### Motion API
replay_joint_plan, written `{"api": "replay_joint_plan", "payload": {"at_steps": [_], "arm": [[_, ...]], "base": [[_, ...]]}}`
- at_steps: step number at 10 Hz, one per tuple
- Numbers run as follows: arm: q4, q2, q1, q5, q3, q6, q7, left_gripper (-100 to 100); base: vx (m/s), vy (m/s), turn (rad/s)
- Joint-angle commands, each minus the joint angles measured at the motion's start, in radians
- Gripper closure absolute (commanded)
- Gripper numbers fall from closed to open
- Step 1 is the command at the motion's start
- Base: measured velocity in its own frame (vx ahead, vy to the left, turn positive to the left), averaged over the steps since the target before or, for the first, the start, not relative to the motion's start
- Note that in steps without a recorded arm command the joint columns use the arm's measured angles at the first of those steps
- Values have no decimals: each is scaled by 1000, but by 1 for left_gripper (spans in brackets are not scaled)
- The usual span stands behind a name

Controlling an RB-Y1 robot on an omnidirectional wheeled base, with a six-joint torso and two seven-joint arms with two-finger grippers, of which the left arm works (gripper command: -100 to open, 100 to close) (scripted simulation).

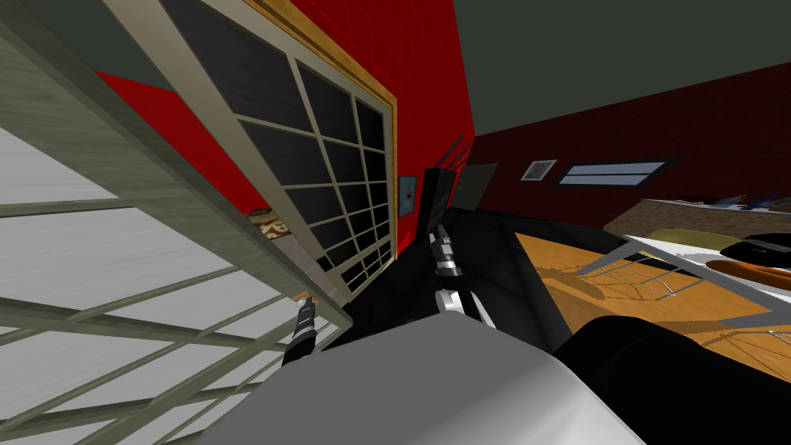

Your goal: Pull the door open

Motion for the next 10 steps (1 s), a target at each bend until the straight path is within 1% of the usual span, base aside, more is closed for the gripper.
{"api": "replay_joint_plan", "payload": {"at_steps": [1, 2, 3, 4, 5, 6, 8, 9, 10], "arm": [[9, 23, 1, 14, 16, -12, 31, 100], [11, 26, 0, 25, 6, -13, 69, 100], [11, 26, 0, 25, 6, -13, 72, 100], [12, 30, -1, 36, -4, -15, 107, 100], [12, 30, -1, 36, -4, -15, 113, 100], [14, 34, -2, 47, -14, -17, 151, 100], [14, 34, -2, 47, -14, -17, 155, 100], [15, 38, -4, 58, -24, -19, 197, 100], [15, 38, -4, 58, -24, -19, 197, 100]], "base": [[-21, 10, -3], [-30, 13, -14], [-20, 5, -36], [-17, 2, -34], [-16, 5, -12], [-27, 5, -19], [-12, 4, -19], [-20, -8, -33], [-24, -3, -6]]}}
